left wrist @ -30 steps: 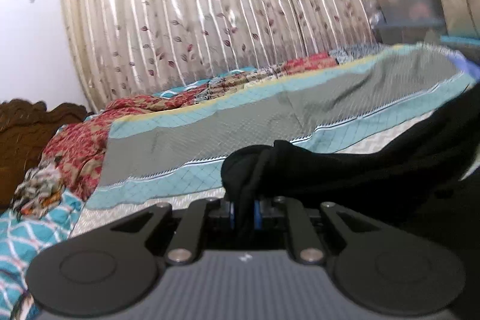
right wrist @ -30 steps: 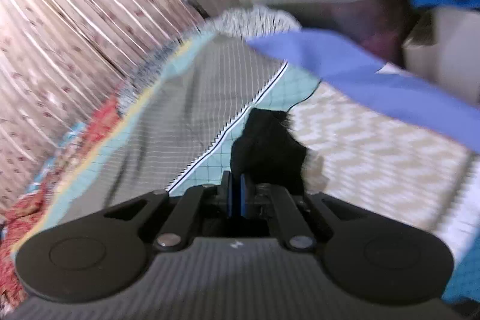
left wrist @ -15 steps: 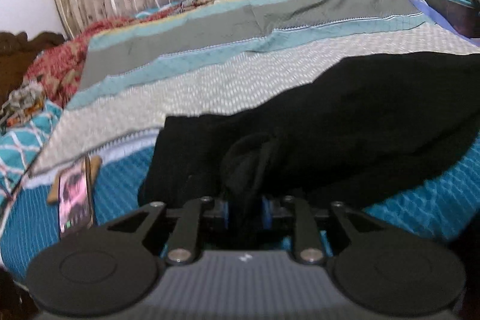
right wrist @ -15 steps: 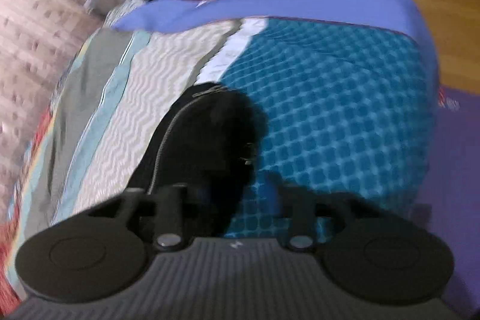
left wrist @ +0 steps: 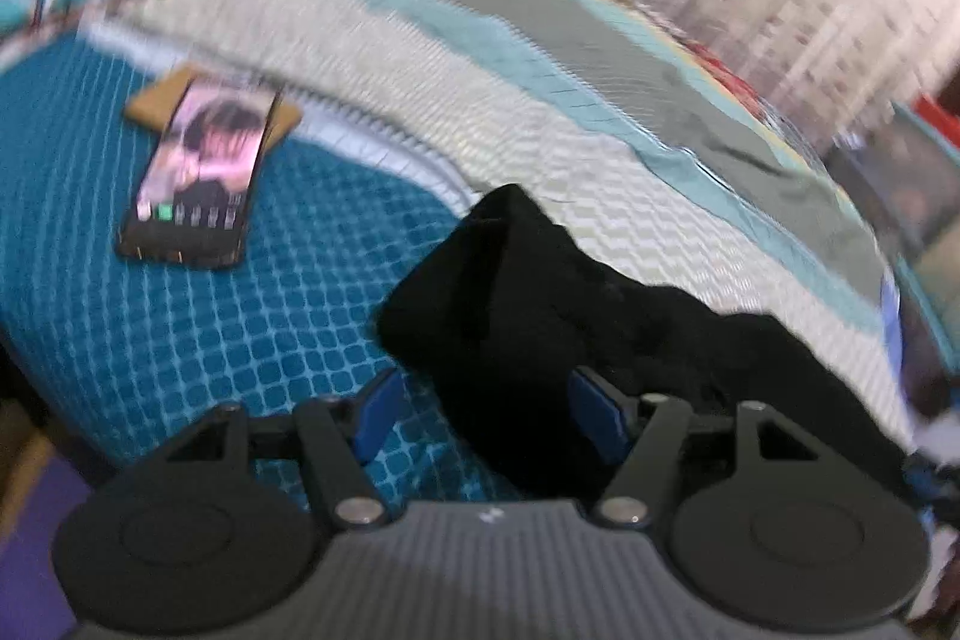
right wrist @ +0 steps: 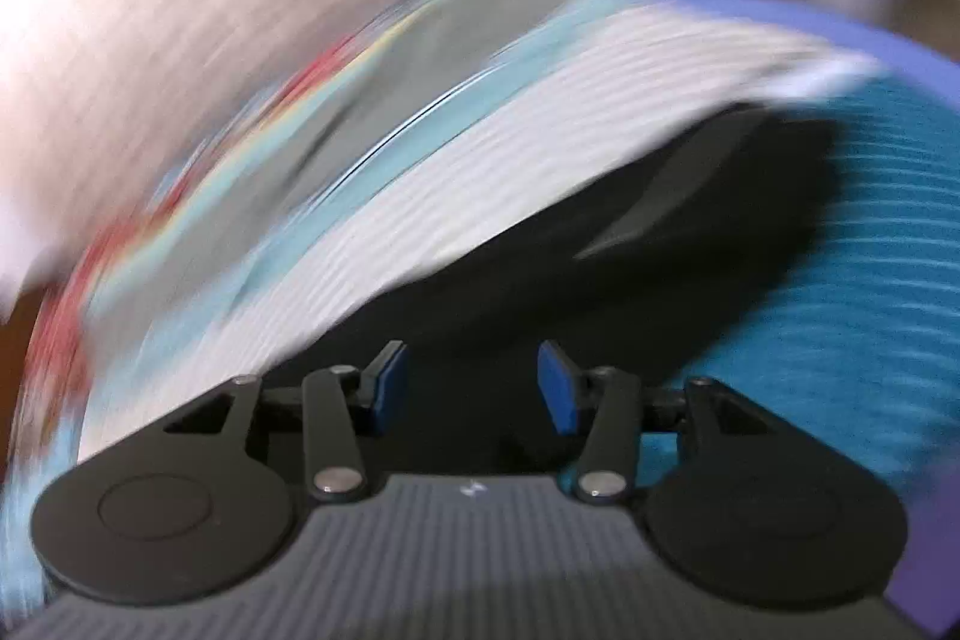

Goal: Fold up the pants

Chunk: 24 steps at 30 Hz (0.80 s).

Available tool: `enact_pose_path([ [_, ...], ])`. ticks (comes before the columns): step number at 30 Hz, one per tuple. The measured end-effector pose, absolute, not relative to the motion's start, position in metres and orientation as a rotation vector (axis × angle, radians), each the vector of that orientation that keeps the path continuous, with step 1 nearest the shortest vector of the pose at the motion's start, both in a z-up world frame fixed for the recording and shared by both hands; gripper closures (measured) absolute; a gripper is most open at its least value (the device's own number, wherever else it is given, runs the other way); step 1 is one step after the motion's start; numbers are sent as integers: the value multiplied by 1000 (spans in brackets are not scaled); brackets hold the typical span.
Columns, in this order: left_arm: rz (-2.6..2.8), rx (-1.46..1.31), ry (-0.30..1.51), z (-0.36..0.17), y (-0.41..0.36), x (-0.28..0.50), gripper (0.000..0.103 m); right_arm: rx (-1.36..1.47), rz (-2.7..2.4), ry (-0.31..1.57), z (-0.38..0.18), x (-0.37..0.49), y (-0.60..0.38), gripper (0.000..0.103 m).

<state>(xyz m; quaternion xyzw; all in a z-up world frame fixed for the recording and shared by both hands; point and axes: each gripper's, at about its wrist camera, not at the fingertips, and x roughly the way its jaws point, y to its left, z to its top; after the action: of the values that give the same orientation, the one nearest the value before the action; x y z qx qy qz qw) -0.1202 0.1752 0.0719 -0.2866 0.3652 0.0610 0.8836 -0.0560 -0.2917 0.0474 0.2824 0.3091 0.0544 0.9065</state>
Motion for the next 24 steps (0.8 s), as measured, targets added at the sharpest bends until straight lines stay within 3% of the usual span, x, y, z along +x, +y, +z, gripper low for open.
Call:
enact_pose_path([
  [9, -13, -765, 809, 52, 175, -110, 34, -105, 876, 702, 68, -28, -32, 43],
  [11, -35, -810, 805, 49, 180, -111, 18, -230, 954, 668, 67, -29, 1, 40],
  [13, -62, -843, 800, 44, 184, -111, 18, -330, 1020, 625, 65, -30, 25, 32],
  [17, -74, -839, 815, 41, 183, -101, 30, -500, 1126, 560, 62, -35, 59, 22],
  [21, -77, -815, 812, 47, 182, -89, 55, -626, 1144, 516, 62, -33, 84, 20],
  [23, -79, -792, 798, 53, 184, -85, 84, -600, 1153, 553, 62, -24, 91, 23],
  [24, -87, -776, 782, 61, 185, -83, 86, -585, 1157, 572, 60, -22, 93, 46],
])
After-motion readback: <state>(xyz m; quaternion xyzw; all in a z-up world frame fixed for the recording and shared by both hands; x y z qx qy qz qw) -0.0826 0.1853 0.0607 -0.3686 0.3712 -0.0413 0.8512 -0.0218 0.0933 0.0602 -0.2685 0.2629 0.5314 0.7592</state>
